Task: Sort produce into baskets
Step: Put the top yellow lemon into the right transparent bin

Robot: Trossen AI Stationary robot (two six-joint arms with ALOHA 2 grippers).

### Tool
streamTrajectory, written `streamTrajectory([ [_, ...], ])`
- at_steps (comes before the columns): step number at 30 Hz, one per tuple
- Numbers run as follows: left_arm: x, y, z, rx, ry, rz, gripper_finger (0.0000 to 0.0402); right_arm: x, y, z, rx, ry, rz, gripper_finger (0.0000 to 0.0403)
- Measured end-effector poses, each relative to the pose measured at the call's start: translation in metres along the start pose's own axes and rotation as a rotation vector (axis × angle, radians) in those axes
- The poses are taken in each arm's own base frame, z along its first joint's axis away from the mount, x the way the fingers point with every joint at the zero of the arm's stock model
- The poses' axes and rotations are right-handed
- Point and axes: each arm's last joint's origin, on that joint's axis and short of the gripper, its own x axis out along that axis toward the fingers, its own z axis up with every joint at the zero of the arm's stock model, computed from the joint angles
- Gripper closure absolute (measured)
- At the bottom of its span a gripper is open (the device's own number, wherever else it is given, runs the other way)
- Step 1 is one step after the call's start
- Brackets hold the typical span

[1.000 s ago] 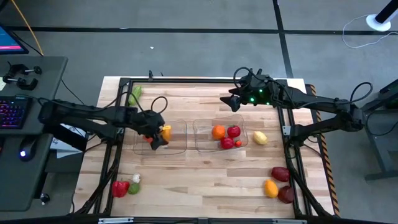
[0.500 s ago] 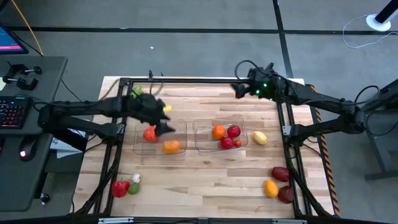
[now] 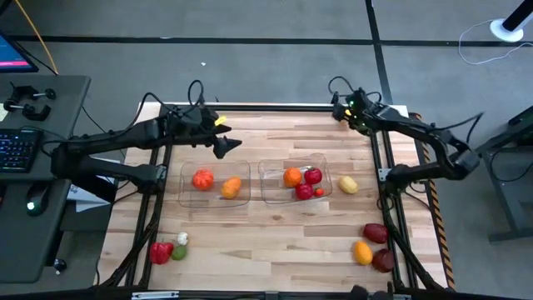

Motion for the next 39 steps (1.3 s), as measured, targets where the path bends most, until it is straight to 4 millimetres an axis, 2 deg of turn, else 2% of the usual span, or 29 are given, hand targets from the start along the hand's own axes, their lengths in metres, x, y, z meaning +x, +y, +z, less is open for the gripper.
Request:
streamTrajectory([
  [3,0.0,-0.001,-0.001,-0.041,0.006,0.002,0.0009,0.011,-0.004,0.006,0.085,-0.032,-0.047,0.0034],
  [8,0.0,-0.002,-0.002,-0.071,0.005,0.004,0.0009,0.019,0.006,0.02,0.148,-0.128,-0.131,0.0034],
  [17,0.0,-0.002,-0.002,-0.07,0.008,0.003,0.0009,0.054,0.018,0.038,0.23,-0.111,-0.252,0.0034],
  [25,0.0,-0.002,-0.002,-0.07,0.008,0.003,0.0009,0.074,0.014,0.042,0.236,-0.043,-0.345,0.0041],
  [29,0.0,-0.002,-0.002,-0.039,0.008,0.004,0.0009,0.075,0.014,0.038,0.194,-0.013,-0.353,0.0087],
  [35,0.0,-0.001,-0.002,-0.018,0.007,0.006,0.0009,0.071,0.014,0.025,0.066,0.072,-0.398,0.0208],
  [39,0.0,-0.001,-0.002,-0.012,0.002,0.015,0.0009,0.055,0.022,0.021,-0.095,0.066,-0.355,0.0271],
])
